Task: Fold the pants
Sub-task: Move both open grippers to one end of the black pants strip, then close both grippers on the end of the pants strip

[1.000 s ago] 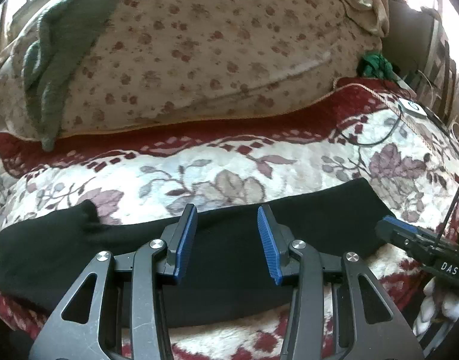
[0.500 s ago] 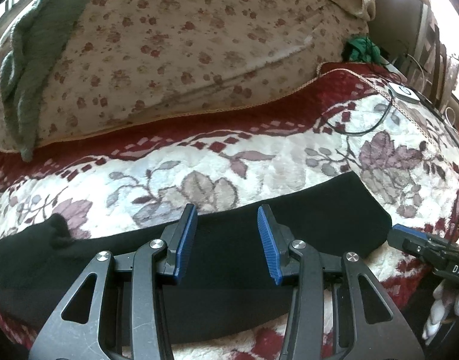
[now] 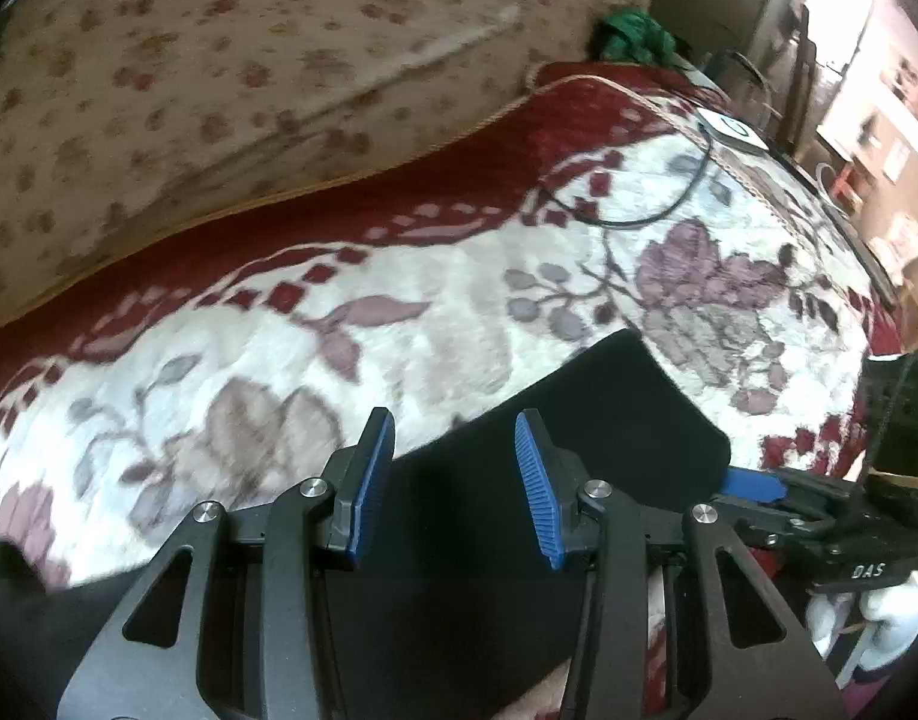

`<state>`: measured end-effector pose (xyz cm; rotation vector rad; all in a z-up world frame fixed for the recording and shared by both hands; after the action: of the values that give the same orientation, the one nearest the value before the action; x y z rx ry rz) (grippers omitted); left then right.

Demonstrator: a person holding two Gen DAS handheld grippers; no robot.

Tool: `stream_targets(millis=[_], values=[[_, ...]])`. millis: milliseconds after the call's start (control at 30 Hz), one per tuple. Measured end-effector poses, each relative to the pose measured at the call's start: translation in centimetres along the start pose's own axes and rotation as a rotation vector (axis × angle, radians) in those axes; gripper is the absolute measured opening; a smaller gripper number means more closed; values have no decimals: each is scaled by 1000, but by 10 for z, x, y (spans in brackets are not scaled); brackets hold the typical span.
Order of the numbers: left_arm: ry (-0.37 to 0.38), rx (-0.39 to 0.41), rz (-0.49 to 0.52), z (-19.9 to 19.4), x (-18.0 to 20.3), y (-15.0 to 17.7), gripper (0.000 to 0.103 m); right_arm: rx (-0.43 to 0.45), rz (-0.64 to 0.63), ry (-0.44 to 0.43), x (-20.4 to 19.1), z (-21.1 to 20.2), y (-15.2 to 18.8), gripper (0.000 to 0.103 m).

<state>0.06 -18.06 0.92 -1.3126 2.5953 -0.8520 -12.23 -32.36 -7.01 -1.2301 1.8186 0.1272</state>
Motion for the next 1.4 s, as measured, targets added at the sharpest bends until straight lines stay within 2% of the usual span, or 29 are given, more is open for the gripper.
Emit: stream_targets(millis=[167,233,300,333,600,700,867,933,1000,1033,1067,1200,1400], values=[[94,-61,96,22,12,-14,41,22,50,-37,5,6,-5,68],[168,-109,129,34,18,-20,41,30,67,-44,5,4,-5,68],[233,-160,163,45,23,-24,50,27,89,-51,5,1,-2,68],[247,-173,183,50,26,-25,53,26,94,-51,4,-1,0,68],[321,-257,341,77,50,-27,53,25,108,-64,2,-1,9,68],[336,-271,395,86,64,-27,54,52,122,-83,5,1,5,68],[370,-298,424,95,74,-32,54,111,93,-95,3,4,1,68],[368,-297,439,98,76,-31,54,114,58,-79,0,6,0,64],[367,-288,468,98,80,-30,48,126,40,-65,0,9,-2,42],[366,-283,476,98,82,-30,41,131,52,-79,2,11,-3,33],[370,-278,483,96,85,-30,29,122,79,-136,4,15,-5,24],[374,-254,496,89,93,-26,16,125,102,-197,4,16,-8,19],[406,-151,429,45,82,-39,12,170,44,-268,-21,-9,-14,16]])
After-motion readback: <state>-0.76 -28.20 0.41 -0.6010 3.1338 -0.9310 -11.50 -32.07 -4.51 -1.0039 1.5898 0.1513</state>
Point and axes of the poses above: each gripper's, at about its wrist camera, not at the fingertips, and z roughly the way its jaws point, x to its right, y to its underside, the point moved 6 cm from there along z, roughly the way its jaws point, and after that the axes turned 2 degrees about -x, right-handed, at the moved point
